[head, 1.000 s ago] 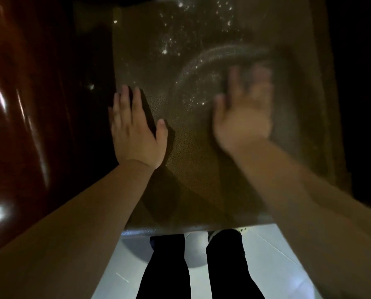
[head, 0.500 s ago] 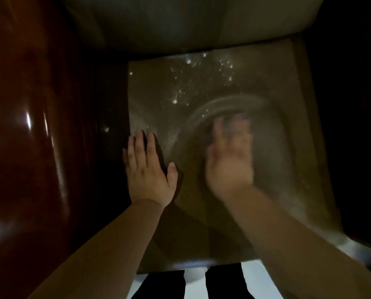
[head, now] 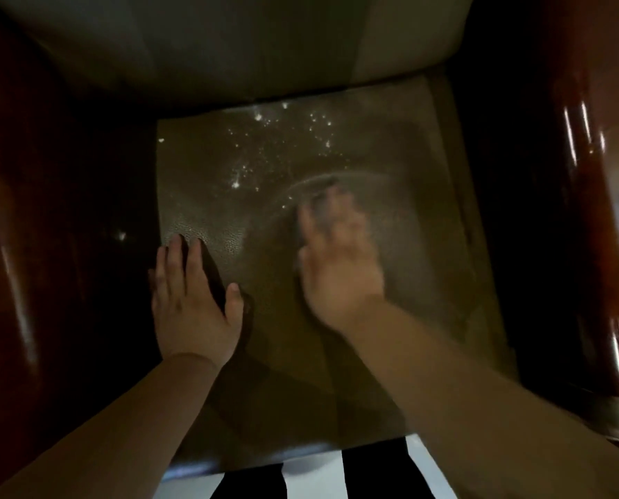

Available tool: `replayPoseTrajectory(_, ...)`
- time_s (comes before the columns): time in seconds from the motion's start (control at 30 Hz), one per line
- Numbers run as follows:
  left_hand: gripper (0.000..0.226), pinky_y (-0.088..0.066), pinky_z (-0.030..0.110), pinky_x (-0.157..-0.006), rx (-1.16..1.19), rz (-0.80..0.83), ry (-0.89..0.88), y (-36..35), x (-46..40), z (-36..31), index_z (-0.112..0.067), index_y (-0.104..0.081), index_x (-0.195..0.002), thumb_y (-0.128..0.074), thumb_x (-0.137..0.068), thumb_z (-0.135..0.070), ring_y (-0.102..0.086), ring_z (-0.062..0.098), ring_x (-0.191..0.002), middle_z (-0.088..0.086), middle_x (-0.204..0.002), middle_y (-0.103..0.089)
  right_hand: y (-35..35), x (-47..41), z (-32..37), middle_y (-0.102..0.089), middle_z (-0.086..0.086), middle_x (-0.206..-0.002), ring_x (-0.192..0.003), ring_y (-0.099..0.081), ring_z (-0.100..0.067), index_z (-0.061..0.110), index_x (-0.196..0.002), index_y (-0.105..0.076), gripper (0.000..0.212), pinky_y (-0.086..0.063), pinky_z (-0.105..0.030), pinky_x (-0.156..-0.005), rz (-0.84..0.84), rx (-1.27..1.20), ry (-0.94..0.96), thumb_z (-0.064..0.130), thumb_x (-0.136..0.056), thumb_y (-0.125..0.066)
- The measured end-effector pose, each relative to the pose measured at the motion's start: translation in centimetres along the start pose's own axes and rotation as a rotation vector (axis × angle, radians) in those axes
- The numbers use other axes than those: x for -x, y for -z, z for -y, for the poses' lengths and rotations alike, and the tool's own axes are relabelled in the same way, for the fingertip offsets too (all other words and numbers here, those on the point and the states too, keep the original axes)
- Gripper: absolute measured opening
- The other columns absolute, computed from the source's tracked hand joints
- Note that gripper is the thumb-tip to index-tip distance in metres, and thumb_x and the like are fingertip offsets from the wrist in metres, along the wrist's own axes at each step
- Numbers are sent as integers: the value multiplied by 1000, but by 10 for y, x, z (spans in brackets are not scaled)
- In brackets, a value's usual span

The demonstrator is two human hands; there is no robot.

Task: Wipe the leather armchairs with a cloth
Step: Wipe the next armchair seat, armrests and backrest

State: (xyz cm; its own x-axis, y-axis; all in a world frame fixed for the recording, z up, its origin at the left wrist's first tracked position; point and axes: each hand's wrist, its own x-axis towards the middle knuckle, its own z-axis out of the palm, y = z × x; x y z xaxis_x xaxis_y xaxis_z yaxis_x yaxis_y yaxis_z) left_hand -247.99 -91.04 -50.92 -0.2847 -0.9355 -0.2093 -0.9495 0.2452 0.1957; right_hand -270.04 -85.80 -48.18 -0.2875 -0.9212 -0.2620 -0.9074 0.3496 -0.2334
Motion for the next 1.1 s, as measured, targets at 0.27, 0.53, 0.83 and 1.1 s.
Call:
replayPoseTrajectory(0.27, 79, -11, 47, -130, 87, 48, 148, 29, -24, -46, -22, -19, -166, -29, -99, -63, -10, 23, -162, 2, -175, -12, 48, -50, -141, 3, -11, -174, -160, -2, -32, 26, -165, 1, 69, -14, -48, -129, 107, 53, -106, 31, -108, -38)
replayPoseTrajectory(0.53, 82, -8, 46, -130, -30, -98, 282, -8, -52, -67, -19, -7, -168, -26, -102, -65, -8, 25, -163, 6, -176, -8, 23, -41, -77, 7, -4, -173, -159, 10, -29, 30, -165, 1, 66, -1, -46, -125, 142, -1, 172, 54, -106, -18)
replayPoseTrajectory(0.83, 82, -8, 50, -132, 13, -159, 261, -14, -56, -68, -13, -13, -168, -35, -101, -57, -9, 27, -163, 11, -176, -13, 52, -121, -134, -3, -16, -173, -160, -4, -31, 13, -166, -12, 63, -4, -36, -128, -35, -127, -507, 34, -111, -33)
replayPoseTrajectory(1.1, 82, -9, 51, -132, 28, -175, 236, -12, -56, -68, -9, -18, -167, -38, -101, -53, -11, 31, -162, 14, -175, -15, 37, -104, -93, 0, -4, -174, -159, 0, -25, 26, -166, -4, 68, -6, -42, -126, 121, 43, 306, 50, -107, -30)
